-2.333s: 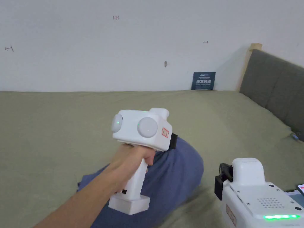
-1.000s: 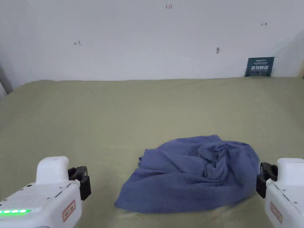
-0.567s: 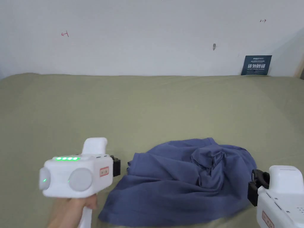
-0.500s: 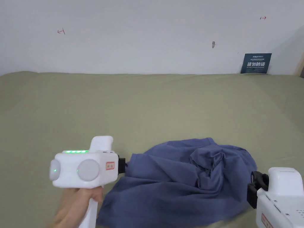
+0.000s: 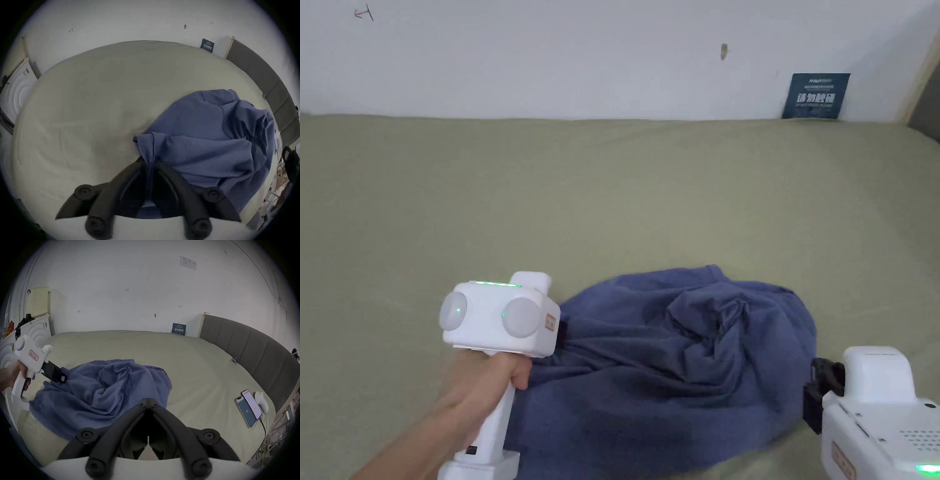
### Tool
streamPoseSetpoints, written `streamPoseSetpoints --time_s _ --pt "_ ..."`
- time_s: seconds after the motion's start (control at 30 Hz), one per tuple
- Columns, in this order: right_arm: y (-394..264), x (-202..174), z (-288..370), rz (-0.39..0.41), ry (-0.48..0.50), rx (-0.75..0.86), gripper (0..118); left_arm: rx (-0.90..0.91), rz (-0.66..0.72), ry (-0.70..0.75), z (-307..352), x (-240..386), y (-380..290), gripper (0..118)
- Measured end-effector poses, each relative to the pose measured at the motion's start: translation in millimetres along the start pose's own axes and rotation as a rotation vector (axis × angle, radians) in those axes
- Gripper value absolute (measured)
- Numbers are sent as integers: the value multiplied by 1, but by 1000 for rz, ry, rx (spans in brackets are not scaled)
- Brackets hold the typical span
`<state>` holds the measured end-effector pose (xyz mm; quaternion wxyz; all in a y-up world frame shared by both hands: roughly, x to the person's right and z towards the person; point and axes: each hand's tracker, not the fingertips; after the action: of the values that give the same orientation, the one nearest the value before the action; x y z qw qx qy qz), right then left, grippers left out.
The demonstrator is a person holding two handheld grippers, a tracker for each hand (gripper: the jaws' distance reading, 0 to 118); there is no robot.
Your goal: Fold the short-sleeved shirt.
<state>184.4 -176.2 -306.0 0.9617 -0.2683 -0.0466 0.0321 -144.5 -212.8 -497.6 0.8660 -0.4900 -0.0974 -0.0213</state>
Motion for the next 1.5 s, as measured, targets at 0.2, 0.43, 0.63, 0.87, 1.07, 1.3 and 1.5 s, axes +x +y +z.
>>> streamPoseSetpoints --time_s 0.2,0.43,0.63,0.87,1.07,1.3,1.5 --pt "23 26 -29 -11 -19 -27 0 -7 -27 26 -4 -3 -1 7" --pt "71 75 -104 -59 14 -144 0 -6 -7 -10 -5 -10 -2 7" --pt "77 87 -156 -98 102 -270 4 -5 5 -28 -6 -11 -4 7" --pt "56 72 -192 -6 41 -432 92 1 2 -40 -11 -13 -6 7" --pt "57 70 -186 -10 62 -375 7 -8 10 -52 -9 -15 -3 7" --pt "102 75 -92 -8 36 -248 7 107 62 -88 82 -36 1 7" --pt "150 53 12 -42 81 -79 7 239 60 -45 199 -71 3 7"
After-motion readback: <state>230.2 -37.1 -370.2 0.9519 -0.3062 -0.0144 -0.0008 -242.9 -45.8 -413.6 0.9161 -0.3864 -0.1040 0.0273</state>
